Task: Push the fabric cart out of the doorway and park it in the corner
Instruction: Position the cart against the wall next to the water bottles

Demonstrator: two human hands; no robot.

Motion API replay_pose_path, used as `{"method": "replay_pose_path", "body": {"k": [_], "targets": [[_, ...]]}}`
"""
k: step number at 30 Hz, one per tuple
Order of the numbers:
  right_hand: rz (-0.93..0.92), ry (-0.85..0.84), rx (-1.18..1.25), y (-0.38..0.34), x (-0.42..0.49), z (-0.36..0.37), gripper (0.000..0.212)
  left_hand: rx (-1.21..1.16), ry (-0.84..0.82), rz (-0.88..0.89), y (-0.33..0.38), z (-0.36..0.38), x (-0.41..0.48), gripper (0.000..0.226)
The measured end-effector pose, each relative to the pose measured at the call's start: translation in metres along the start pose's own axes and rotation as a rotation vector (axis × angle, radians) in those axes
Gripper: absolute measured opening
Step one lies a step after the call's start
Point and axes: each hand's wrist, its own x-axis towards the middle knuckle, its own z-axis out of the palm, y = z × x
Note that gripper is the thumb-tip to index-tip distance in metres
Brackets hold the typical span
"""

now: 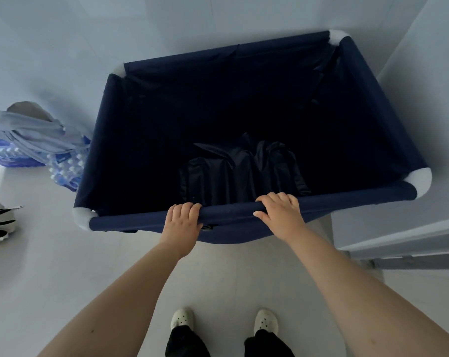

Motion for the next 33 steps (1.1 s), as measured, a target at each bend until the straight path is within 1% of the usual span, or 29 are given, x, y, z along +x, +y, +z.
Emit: {"method": "replay_pose_path", "body": {"k": [6,11,18,21,26,33], "targets": [[0.007,-0.021,-0.010,-0.053,0.013,0.013,0.038,0.019,0.059,0.027,-0.056,0.005,-0.012,0.045],[0.021,-0.021,0.012,-0.118,0.023,0.034,0.036,0.030,0.104,0.054,-0.122,0.013,-0.031,0.047],[0.039,0.011,0.049,-0.236,0.040,0.072,0.034,0.000,0.040,0.039,-0.240,0.022,-0.063,0.048],[0.030,0.038,0.058,-0.285,0.046,0.090,0.035,-0.014,0.032,0.005,-0.285,0.024,-0.077,0.049],[0.008,0.015,0.081,-0.357,0.061,0.111,0.036,-0.010,-0.013,-0.076,-0.353,0.029,-0.096,0.050],[-0.035,-0.034,0.137,-0.419,0.086,0.130,0.035,0.008,-0.056,-0.194,-0.409,0.030,-0.109,0.048]]}}
